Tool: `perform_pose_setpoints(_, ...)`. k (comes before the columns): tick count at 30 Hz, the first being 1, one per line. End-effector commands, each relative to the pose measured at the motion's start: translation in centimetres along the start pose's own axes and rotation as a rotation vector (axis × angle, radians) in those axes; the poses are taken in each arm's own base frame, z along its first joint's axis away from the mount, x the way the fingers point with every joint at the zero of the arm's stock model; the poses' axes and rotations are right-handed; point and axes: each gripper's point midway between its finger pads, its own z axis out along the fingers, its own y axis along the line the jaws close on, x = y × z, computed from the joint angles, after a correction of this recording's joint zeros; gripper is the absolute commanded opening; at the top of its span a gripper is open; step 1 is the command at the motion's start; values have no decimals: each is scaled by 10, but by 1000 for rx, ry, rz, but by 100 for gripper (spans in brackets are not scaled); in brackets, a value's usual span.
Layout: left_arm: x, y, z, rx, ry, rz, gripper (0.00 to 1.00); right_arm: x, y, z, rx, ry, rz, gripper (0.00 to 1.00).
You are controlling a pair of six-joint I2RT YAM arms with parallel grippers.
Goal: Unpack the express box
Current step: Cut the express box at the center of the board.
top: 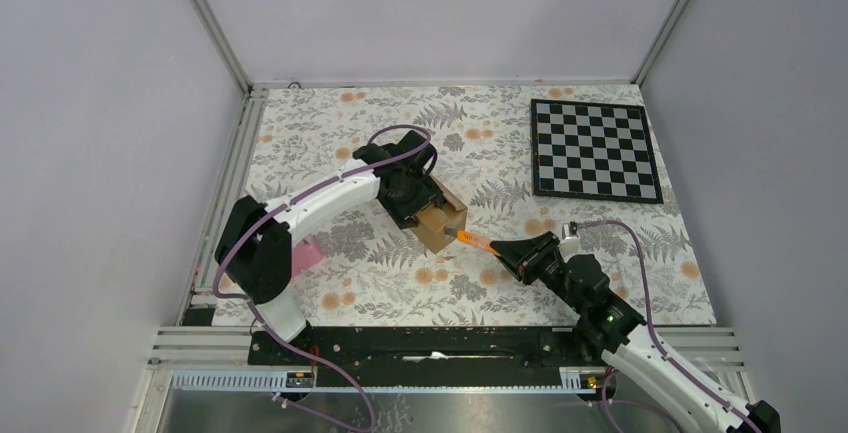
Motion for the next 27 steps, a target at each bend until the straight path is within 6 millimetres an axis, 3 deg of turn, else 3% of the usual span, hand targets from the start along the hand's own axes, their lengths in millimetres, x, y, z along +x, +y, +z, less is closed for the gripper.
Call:
perform_pose_setpoints(1,-1,8,1,-62,-20,-23,64,-9,6,3,-34,-52,-18,0)
perform_pose_setpoints(17,20,-1,-3,-25,94,74,37,-22,2,7,-23,-126,-83,0)
perform_pose_setpoints(27,33,-2,-9,2,135,110,27,-29,0,6,-14,-165,-91,0)
